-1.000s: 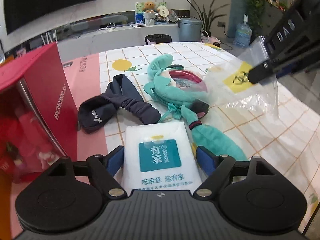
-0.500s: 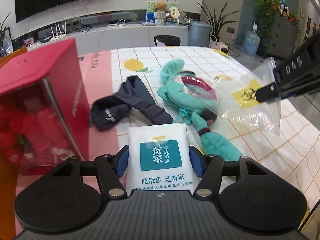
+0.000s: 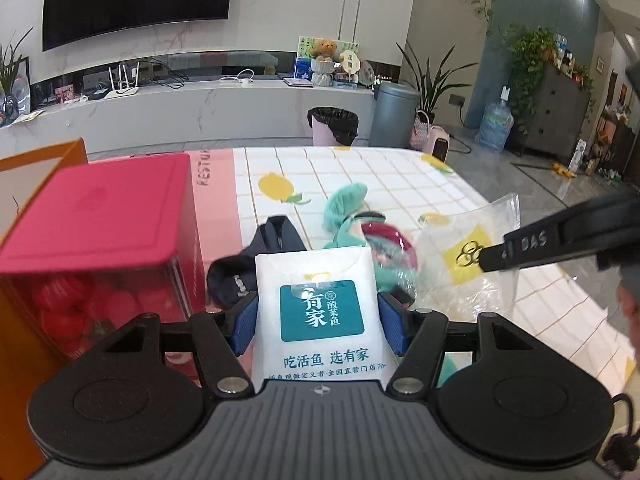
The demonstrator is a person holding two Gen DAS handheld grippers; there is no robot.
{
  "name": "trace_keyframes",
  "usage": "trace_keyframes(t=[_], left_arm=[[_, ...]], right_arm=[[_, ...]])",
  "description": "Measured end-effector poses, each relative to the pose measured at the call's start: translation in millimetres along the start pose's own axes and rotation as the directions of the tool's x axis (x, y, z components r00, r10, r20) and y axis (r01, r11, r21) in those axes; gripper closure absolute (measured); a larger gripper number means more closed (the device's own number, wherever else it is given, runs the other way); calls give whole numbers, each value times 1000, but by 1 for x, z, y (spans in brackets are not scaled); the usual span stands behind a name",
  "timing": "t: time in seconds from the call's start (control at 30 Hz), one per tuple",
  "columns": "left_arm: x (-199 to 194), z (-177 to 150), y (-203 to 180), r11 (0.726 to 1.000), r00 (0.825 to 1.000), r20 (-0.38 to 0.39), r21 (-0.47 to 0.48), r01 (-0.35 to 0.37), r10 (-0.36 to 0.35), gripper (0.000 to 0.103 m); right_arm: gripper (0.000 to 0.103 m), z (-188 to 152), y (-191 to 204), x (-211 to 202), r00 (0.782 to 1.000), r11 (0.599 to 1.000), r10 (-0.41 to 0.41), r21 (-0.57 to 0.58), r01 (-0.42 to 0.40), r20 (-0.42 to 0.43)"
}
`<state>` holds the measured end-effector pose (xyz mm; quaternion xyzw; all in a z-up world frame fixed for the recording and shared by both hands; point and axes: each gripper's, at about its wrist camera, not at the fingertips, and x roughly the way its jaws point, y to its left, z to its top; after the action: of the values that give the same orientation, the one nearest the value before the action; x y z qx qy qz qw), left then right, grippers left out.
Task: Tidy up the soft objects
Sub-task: 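Close the left tool on the white tissue pack while the right tool holds the plastic bag, then carry the tissue pack and plastic bag over the white box with both tools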
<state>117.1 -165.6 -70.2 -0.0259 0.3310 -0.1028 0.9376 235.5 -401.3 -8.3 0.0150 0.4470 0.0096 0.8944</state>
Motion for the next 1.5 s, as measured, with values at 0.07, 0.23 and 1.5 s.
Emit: trace_keyframes(t=[0.07,0.23,1.5], left_arm=[[-6,7,3,1000,1000,6,-7,9,-9,32],[-27,26,14,1000,998,54,-20,23,-22,31],[-114,49,220,924,928,50,-124,-361,369,31]], right_arm=[[96,5,1,-9,999,999,-1,33,0,42],[97,23,17,-45,985,998,32,47,-41,168],[96,22,276,-148,755,818,558,-384,-429,344]])
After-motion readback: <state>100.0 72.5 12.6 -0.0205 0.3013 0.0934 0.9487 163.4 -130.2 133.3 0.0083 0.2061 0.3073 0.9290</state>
